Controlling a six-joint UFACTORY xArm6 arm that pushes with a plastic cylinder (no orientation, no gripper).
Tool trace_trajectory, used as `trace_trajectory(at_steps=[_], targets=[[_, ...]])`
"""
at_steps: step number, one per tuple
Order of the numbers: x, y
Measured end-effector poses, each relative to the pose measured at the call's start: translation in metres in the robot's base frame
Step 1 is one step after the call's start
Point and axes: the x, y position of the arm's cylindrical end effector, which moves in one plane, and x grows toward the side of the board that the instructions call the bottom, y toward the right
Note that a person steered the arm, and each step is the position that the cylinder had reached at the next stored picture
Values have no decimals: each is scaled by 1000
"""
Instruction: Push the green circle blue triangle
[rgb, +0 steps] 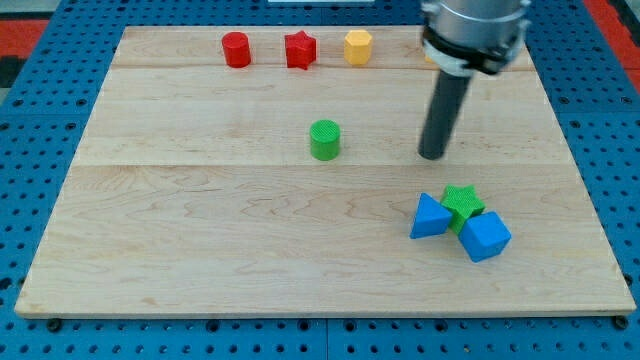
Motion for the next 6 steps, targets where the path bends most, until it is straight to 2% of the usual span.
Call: trace_trajectory(at_steps=[1, 2, 3, 4, 6], targets=[[-34, -66], [-26, -114], [-9, -114], [2, -167], [14, -73]])
